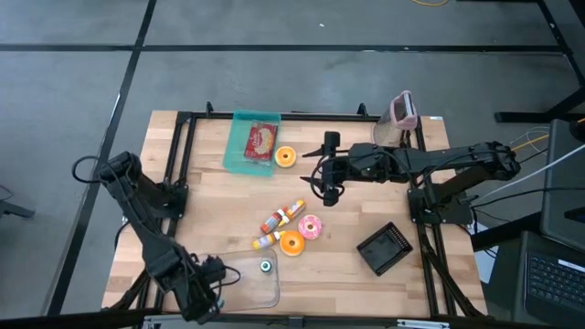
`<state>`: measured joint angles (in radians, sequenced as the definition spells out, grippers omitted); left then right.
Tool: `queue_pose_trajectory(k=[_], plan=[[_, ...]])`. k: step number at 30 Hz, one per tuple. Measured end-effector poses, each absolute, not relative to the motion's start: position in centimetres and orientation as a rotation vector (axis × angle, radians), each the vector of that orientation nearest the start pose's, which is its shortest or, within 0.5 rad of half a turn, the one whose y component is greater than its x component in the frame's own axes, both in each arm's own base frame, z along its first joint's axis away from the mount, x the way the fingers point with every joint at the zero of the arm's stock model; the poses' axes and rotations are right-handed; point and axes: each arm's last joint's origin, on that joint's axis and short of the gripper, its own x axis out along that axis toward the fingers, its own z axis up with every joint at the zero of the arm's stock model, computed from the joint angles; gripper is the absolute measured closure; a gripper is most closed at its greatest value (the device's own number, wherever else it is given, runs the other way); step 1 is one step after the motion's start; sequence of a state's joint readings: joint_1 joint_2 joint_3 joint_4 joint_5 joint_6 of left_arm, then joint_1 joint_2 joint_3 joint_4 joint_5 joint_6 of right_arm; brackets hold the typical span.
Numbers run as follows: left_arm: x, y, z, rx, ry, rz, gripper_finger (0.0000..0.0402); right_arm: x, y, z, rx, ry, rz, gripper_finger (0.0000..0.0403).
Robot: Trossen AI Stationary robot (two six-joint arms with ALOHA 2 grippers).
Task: Pick & Place Food Item
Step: Put the green food coloring bottle into the transparent bin
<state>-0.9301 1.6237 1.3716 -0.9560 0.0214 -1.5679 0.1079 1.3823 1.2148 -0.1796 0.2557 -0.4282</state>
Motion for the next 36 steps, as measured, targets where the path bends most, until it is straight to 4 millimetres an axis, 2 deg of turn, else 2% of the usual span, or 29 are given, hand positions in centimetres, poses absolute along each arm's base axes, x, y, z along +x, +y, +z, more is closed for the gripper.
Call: queue_pose_trajectory(k=[7,21,36], plan=[[18.9,-26.3,26.1,-0.727,1.419,0.283,0.0289,31.1,2.7,34.8,-0.484,0.367,-0.059,0.0131],[18.5,-25.9,25.2,-0.645,1.476,0.374,0.0289,31.0,2.6,34.6,-0.471,0.390,-0.062,0.0131],[18.8,-27.1,23.0,-0.570,1.501,0.378,0.0289,31.0,2.6,34.6,-0.443,0.396,-0.065,0.0131]])
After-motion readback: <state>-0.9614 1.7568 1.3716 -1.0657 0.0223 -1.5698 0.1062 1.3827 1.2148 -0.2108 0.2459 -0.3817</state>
